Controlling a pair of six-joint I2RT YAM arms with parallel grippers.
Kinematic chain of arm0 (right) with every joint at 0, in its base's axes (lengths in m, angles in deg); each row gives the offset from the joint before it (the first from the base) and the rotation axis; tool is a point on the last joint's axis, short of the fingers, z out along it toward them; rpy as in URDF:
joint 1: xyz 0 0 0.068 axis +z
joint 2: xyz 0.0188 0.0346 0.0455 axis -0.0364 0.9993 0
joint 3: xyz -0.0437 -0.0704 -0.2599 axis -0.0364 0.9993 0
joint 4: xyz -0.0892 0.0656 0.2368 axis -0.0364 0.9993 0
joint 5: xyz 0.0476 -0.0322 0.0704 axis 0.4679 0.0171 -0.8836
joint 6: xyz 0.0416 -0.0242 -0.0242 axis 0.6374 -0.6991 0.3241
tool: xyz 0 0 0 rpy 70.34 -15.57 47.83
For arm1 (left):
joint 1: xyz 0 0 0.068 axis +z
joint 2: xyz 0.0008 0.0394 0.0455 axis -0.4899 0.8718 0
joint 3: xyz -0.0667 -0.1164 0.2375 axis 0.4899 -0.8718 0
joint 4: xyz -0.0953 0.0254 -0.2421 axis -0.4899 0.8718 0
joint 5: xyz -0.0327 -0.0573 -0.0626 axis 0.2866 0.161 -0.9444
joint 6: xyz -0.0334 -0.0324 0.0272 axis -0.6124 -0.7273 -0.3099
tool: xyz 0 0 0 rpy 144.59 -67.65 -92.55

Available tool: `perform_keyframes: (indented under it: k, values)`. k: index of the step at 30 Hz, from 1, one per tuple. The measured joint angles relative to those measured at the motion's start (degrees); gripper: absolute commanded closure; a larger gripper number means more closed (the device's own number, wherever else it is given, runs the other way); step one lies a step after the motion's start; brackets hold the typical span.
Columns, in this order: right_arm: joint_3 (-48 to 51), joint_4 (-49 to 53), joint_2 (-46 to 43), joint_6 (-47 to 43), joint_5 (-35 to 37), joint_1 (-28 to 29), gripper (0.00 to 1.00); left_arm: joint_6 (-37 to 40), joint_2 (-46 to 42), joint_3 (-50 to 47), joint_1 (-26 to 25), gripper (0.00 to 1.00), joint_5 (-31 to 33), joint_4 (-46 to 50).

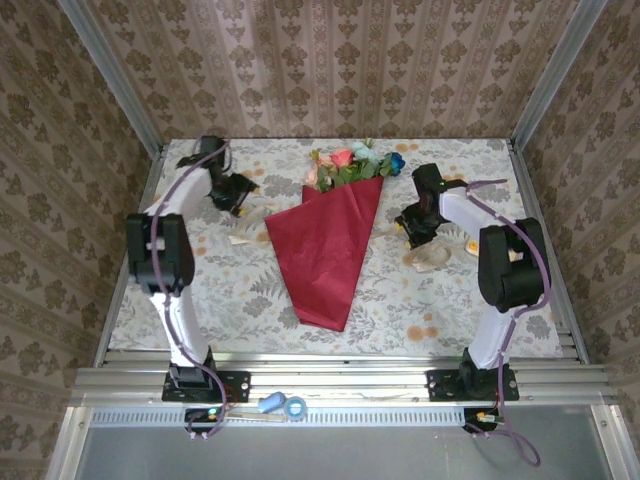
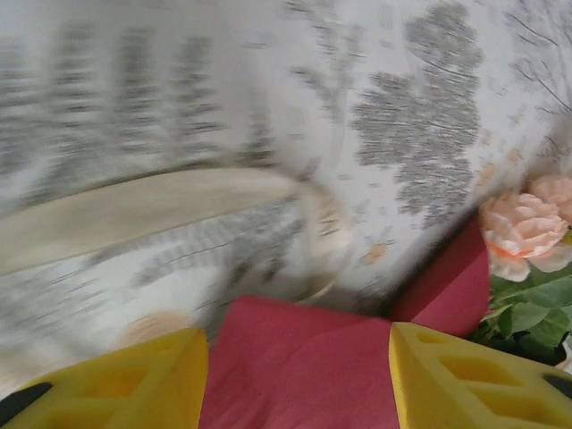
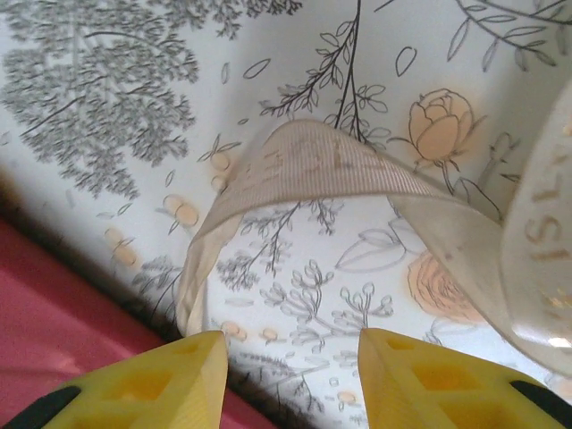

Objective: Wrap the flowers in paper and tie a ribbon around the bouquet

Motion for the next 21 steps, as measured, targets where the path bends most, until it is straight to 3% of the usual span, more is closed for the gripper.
perform_keyframes:
  k: [6,16,21]
  values:
    - [1.73,0.85,-6.08,-2.29,0.39,0.28,0.56,3.65,13.64,16.70,-6.71,0.46,4.22,7.93]
    - [5.35,1.51,-11.37,-2.56,0.48,0.52,0.57,12.07,22.58,28.09,-8.52,0.58,10.97,17.31]
    - [5.44,1.49,-11.37,-2.56,0.46,0.68,0.57,14.99,24.33,28.52,-9.70,0.64,13.29,18.99]
